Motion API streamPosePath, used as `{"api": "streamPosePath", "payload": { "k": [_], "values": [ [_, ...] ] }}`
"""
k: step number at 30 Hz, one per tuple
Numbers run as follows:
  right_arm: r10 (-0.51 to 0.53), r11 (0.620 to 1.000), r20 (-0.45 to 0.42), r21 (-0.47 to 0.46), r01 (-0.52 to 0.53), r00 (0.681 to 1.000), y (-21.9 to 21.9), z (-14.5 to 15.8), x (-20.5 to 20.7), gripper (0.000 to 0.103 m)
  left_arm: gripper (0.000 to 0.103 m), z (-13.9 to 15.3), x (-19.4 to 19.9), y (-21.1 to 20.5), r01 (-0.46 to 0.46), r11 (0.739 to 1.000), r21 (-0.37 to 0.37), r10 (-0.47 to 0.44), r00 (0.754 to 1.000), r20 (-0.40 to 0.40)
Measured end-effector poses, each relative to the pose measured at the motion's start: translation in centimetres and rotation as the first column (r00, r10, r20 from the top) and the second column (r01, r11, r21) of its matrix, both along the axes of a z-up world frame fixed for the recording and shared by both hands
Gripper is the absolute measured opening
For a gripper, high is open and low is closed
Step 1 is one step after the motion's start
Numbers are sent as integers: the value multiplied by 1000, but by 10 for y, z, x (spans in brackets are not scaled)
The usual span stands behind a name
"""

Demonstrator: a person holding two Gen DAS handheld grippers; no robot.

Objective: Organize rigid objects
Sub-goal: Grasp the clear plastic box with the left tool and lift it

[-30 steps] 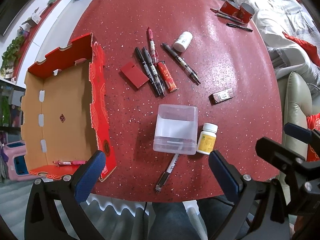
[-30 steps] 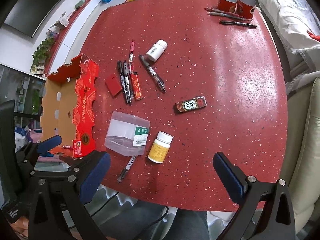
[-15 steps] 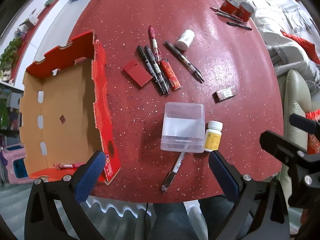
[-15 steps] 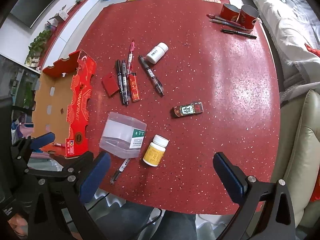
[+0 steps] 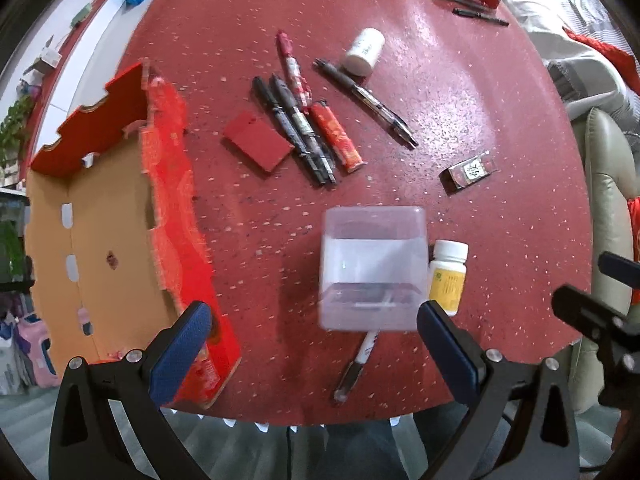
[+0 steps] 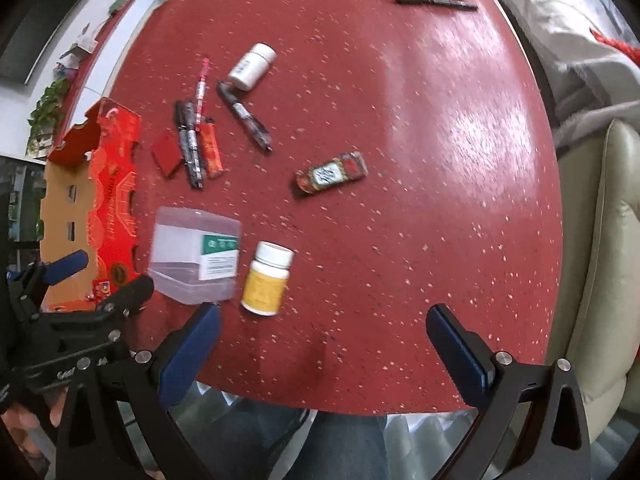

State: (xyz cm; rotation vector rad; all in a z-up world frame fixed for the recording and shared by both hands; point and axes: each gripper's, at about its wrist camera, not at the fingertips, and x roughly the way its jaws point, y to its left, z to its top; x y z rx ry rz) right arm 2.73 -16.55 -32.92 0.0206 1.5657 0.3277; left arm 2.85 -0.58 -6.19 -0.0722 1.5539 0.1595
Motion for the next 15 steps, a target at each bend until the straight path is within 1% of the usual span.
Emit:
{"api": "streamPosePath", "payload": {
  "k": [2,5,9,12,15],
  "values": [
    [1,1000,-4,0,-1,1000,-5,-4,4,103,103,-10,6,-6,1,1000,-4,-1,1000,-6],
    [3,1000,-11,1,-3,1000,-8,-12,10,103,103,-30,13,-13,4,1000,16,-3,999,-37],
    [27,999,-28,23,-26,999,-5,-25,20,103,103,-45,18,-15,-6,1000,24,7,998,-58],
    [104,995,10,-8,-104,995,4,-31,29,103,103,-55,23,-14,-29,1000,7,29,997,-72],
    [236,970,64,-72,-231,970,16,-34,37,103,103,-66,27,-13,-45,999,2,45,996,-81]
  ]
}}
